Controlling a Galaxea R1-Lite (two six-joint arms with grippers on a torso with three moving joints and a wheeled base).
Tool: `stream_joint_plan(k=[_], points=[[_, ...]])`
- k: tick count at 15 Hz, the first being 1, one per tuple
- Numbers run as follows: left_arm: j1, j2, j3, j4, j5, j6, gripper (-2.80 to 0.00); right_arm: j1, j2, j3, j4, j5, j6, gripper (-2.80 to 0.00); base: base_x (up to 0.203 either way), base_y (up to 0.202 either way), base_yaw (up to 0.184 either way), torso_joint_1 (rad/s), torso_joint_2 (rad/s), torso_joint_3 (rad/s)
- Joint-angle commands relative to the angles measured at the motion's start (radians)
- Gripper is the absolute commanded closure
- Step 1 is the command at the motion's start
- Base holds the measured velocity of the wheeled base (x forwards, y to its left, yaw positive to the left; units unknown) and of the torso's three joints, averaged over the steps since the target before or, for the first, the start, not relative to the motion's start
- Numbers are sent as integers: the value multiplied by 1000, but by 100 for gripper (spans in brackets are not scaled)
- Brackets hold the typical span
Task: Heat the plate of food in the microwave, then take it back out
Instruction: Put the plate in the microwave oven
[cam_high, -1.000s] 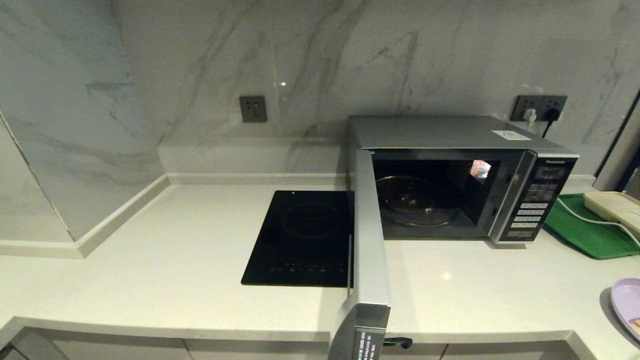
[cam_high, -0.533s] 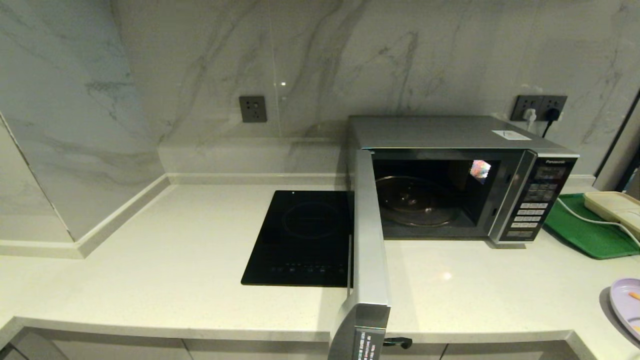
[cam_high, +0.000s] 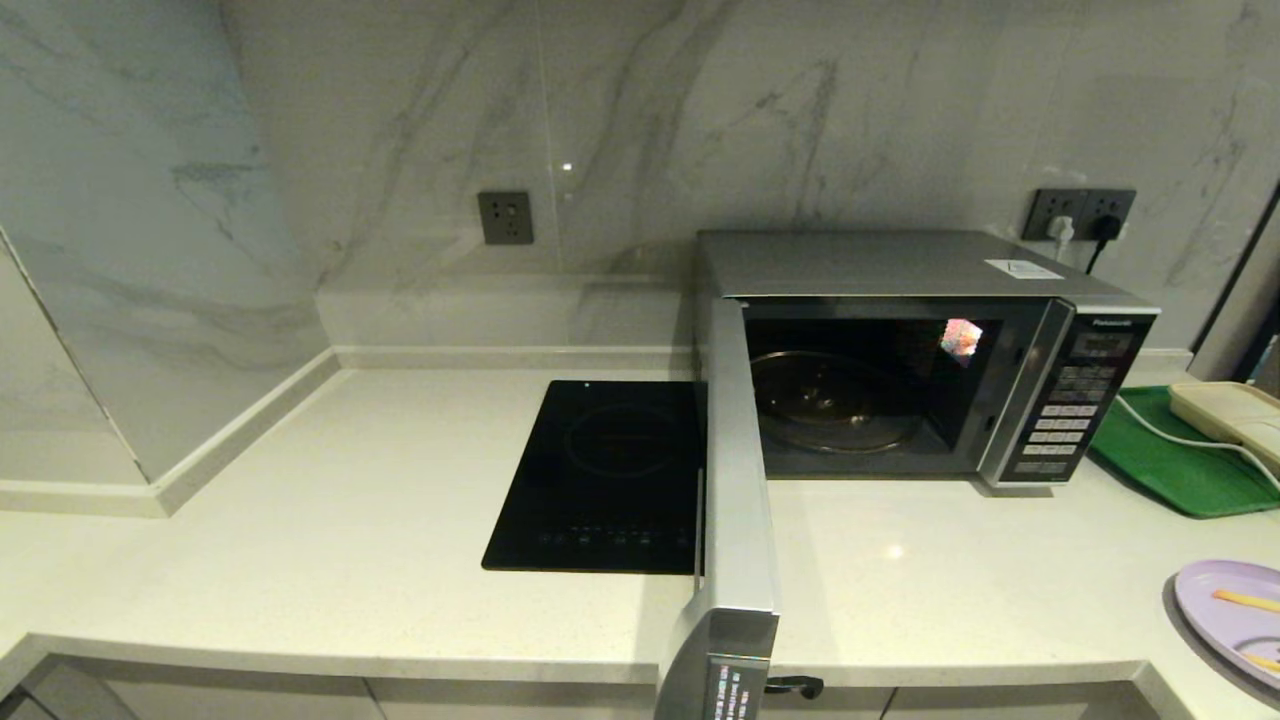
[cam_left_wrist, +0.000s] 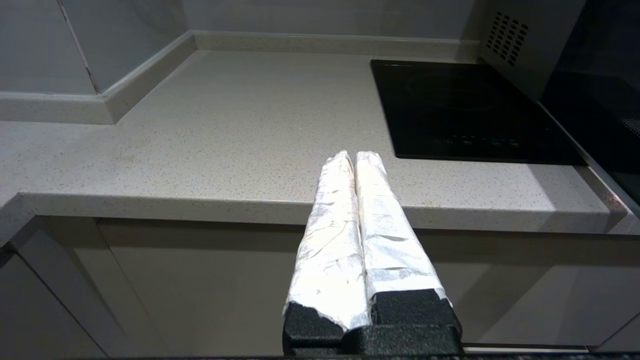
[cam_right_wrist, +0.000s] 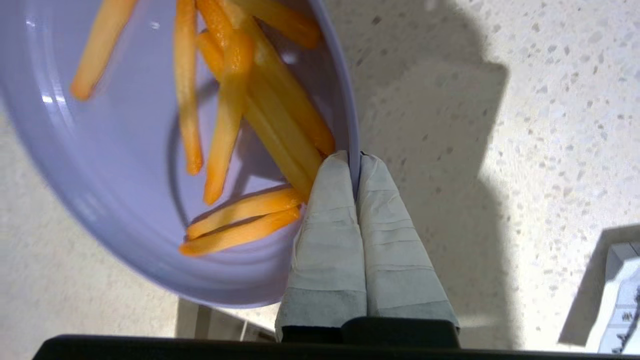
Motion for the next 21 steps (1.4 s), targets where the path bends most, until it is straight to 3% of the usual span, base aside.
stream_joint_plan(k=[1, 11, 16, 21], points=[[1, -1, 0, 0, 0, 0, 0, 35, -75, 31, 1, 11, 0, 0, 0, 0, 0, 0, 0, 0], [1, -2, 0, 0, 0, 0, 0, 291, -299, 184, 4, 75, 65, 0, 0, 0, 0, 0, 0, 0], [1, -1, 0, 0, 0, 0, 0, 442, -360, 187, 1, 211, 295, 0, 0, 0, 0, 0, 0, 0], [1, -1, 0, 0, 0, 0, 0, 626, -368, 195, -3, 217, 437, 0, 0, 0, 0, 0, 0, 0]])
